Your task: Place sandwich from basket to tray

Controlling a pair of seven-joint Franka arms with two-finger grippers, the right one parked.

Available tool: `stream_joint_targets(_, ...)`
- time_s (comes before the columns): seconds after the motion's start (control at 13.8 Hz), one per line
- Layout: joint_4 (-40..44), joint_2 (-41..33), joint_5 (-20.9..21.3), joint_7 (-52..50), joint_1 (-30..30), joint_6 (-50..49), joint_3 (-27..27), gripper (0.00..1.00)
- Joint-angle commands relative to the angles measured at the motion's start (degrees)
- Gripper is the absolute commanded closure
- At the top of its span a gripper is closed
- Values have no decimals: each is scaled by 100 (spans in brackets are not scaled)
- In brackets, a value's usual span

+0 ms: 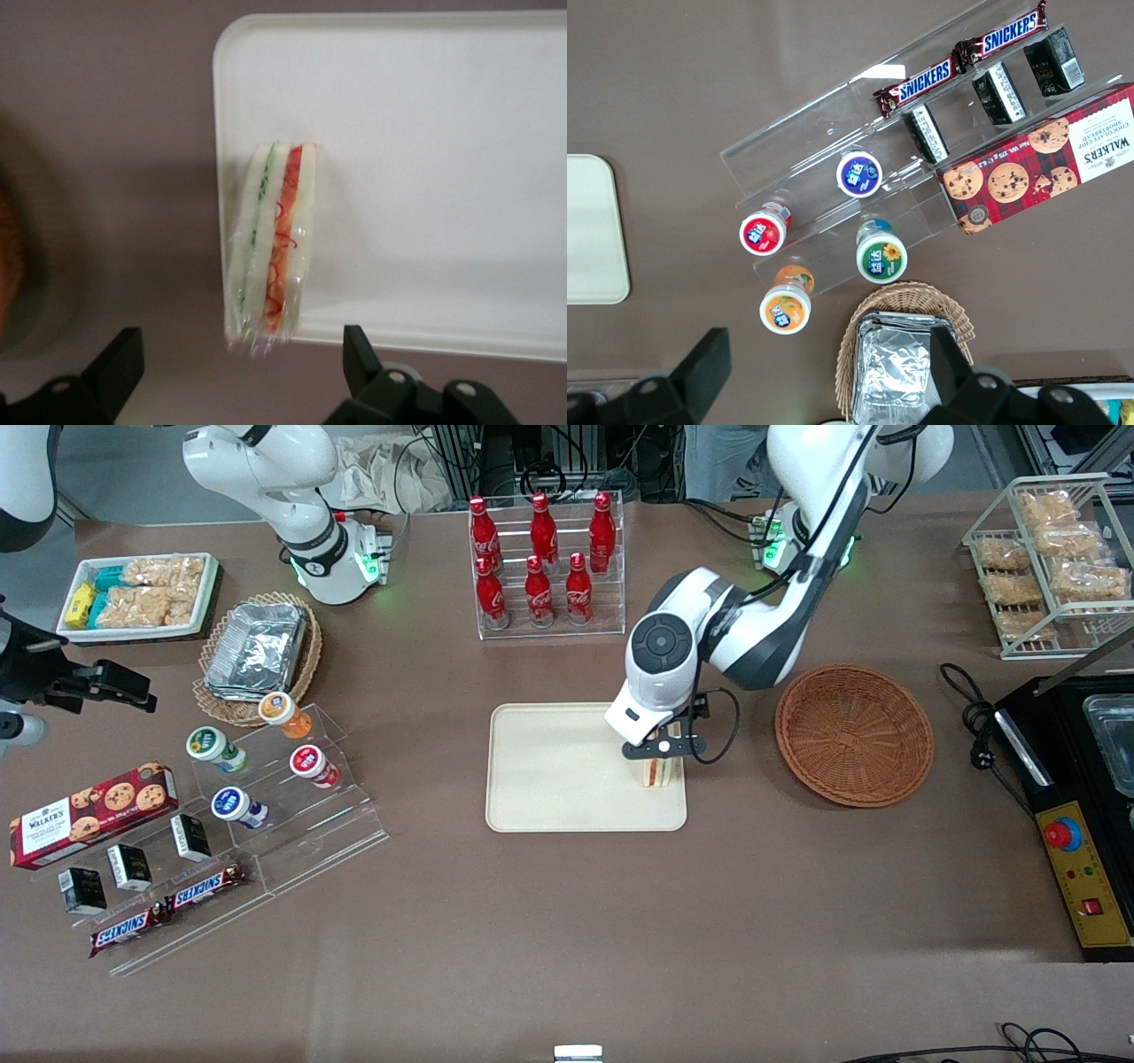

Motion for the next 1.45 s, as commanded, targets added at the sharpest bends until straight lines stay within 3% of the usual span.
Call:
stream_joint_targets(0.0, 1105, -193, -204, 68, 398, -1188, 25, 0)
stream_joint_targets(0.36, 1257, -1019, -257, 726, 1145, -1699, 33, 0)
stream_joint_targets(0.65, 1257, -1608, -608, 2095, 2453, -2227, 25, 0)
stream_joint_targets(0.94, 1013, -2222, -600, 2494, 3253, -2325, 25, 0)
stream_joint_targets(1.09, 565, -2811, -609, 3140, 3484, -2316, 33, 0)
stream_joint_targets(1.38, 686, -2849, -582, 3417, 3625, -2369, -19, 0)
